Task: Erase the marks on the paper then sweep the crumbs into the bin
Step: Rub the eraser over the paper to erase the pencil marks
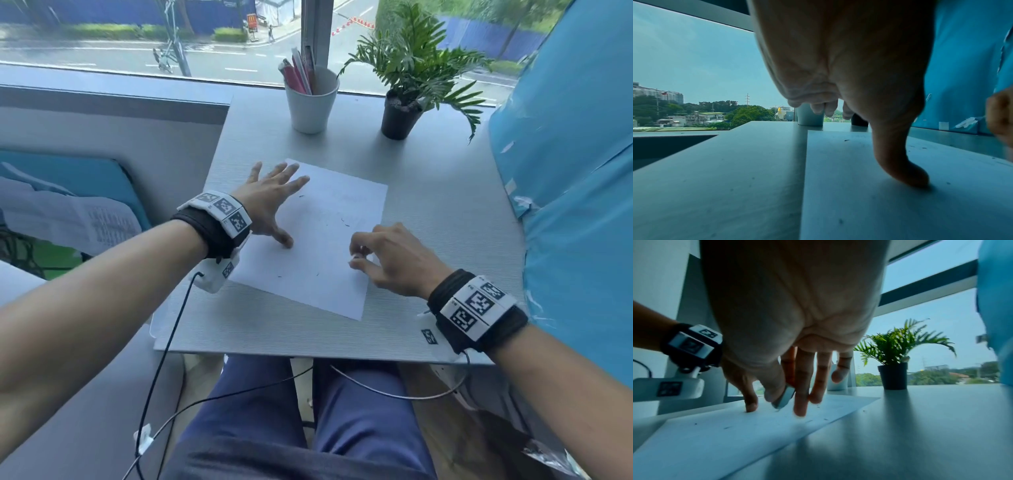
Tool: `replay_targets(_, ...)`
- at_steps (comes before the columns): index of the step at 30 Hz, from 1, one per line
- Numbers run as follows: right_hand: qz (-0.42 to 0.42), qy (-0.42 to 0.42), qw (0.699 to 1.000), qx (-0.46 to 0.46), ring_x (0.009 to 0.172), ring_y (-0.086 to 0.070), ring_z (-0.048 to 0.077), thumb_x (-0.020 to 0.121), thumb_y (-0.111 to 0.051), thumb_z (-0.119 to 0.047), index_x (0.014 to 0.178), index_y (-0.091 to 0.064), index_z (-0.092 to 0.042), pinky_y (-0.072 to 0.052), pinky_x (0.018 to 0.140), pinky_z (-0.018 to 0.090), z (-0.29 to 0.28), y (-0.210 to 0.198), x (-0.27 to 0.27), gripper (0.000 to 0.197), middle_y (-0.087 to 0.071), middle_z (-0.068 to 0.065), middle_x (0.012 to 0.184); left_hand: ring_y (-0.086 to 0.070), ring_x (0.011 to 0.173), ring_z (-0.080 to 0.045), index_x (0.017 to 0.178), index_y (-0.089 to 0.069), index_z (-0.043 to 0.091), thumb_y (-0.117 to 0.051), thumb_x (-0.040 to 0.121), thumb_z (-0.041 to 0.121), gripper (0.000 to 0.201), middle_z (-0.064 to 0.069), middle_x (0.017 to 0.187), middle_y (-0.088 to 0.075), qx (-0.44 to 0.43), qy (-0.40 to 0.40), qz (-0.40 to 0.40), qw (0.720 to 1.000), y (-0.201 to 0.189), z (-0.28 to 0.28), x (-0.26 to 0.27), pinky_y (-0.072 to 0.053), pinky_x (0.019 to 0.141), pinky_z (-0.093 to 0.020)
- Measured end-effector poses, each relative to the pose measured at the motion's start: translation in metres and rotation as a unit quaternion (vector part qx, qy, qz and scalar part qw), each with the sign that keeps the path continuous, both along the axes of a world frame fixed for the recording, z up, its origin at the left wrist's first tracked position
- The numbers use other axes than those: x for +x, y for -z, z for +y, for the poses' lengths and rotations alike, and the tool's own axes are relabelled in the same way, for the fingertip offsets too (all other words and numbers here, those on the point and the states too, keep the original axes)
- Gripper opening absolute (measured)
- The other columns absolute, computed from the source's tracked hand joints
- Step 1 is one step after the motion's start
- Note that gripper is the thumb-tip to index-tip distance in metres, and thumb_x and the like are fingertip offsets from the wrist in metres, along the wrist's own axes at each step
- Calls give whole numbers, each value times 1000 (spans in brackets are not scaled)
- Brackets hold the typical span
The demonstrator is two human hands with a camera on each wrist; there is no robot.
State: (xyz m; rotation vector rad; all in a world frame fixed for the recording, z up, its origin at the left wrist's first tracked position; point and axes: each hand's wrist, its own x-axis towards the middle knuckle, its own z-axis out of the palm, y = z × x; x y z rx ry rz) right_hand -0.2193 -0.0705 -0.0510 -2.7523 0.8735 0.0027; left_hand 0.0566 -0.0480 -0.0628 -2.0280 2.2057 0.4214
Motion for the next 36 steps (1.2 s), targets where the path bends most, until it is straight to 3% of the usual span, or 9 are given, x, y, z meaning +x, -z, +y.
replay_targets(4,-20,58,998,8,91,-57,21,91,-59,-33,94,-63,-21,-41,91,39,-8,9,1,13,-66,2,88,3,153,-21,159,-9,23,-81,75,47,113,-7,166,1,-41,-16,-16,999,-4,5,-10,6,121,-50)
replay_targets(6,-34,67,997,9,87,-58,21,90,-59,-33,92,-62,-22,-43,91,40,-1,16,3,12,-66,1,85,-7,152,-22,158,-14,26,-76,82,38,98,-5,166,-6,-47,-17,7,999,-4,14,-22,-6,123,-48)
replay_targets(9,-63,73,995,8,82,-59,22,89,-62,-31,91,-64,-20,-45,89,40,9,17,6,11,-67,1,83,-15,150,-23,156,-15,38,-71,80,57,97,-2,165,-11,8,-11,77,997,2,30,-52,-22,119,-51)
replay_targets(13,-111,119,983,81,78,-63,17,83,-71,-26,87,-72,-15,-52,84,33,-11,7,13,11,-69,-2,80,-2,150,-27,152,-14,50,-67,60,83,112,-2,164,-1,54,-3,27,998,11,36,-74,-17,114,-66)
replay_targets(18,-115,196,968,102,71,-57,13,78,-74,-23,81,-75,-9,-49,75,25,-36,10,21,14,-65,-1,71,3,152,-18,149,-23,36,-80,58,70,112,5,165,2,75,8,84,994,11,24,-79,-9,115,-66)
replay_targets(22,-93,143,977,128,63,-55,13,78,-73,-22,75,-74,-9,-46,63,24,-13,14,29,13,-62,-2,66,11,151,-15,155,-9,38,-79,60,70,122,8,165,11,101,12,75,992,13,22,-77,-2,115,-67)
replay_targets(26,-122,213,963,110,66,-60,13,78,-73,-26,73,-75,-10,-49,68,23,-31,13,26,17,-68,0,68,19,150,-13,155,1,45,-77,60,73,125,11,163,19,120,12,67,990,13,19,-76,4,113,-69)
replay_targets(30,-72,139,980,123,65,-60,17,77,-71,-20,72,-75,-8,-48,62,25,-8,13,34,14,-69,5,70,22,149,-13,155,5,44,-74,59,77,129,11,162,22,124,12,61,990,15,20,-75,4,112,-71)
replay_targets(36,-103,203,968,103,65,-61,16,76,-70,-20,72,-74,-8,-43,62,20,-28,11,28,14,-68,3,68,22,149,-14,155,4,44,-74,59,76,128,10,163,22,125,10,59,990,14,20,-76,3,112,-72)
